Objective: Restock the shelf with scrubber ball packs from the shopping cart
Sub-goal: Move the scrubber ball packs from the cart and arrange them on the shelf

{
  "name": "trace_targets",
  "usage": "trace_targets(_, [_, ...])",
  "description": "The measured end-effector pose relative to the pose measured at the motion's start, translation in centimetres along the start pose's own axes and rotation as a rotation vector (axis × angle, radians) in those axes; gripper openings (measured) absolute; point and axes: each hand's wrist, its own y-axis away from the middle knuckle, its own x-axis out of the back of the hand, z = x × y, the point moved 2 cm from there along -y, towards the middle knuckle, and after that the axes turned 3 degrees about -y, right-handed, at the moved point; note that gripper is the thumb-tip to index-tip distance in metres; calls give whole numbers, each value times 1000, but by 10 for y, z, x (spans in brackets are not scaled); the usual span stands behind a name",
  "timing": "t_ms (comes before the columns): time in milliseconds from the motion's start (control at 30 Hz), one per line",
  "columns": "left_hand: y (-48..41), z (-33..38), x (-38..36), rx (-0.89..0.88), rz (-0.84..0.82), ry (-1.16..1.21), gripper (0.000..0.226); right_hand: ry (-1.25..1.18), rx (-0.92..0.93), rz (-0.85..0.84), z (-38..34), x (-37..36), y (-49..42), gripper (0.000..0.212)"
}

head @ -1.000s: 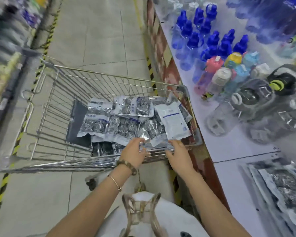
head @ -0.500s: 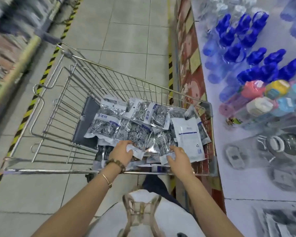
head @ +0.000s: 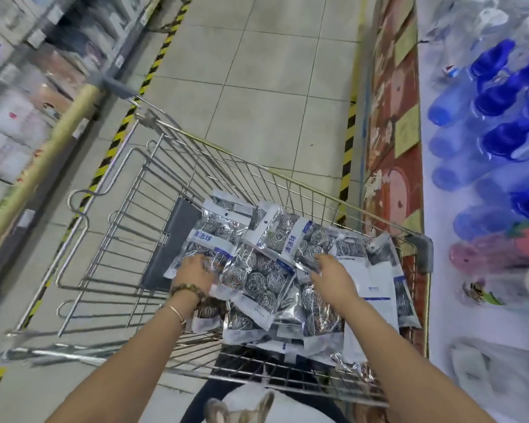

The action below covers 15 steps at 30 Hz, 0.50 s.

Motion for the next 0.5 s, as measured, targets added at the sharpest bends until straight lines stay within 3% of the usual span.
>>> trace_targets(333, [-82,-15,-9,158,3,-50,47,155,-134,1,-5,2,-102,55])
trace_targets(500, [-88,-1,-20,188,-27,-151,69,249,-199,-25,5,-5,-125,69])
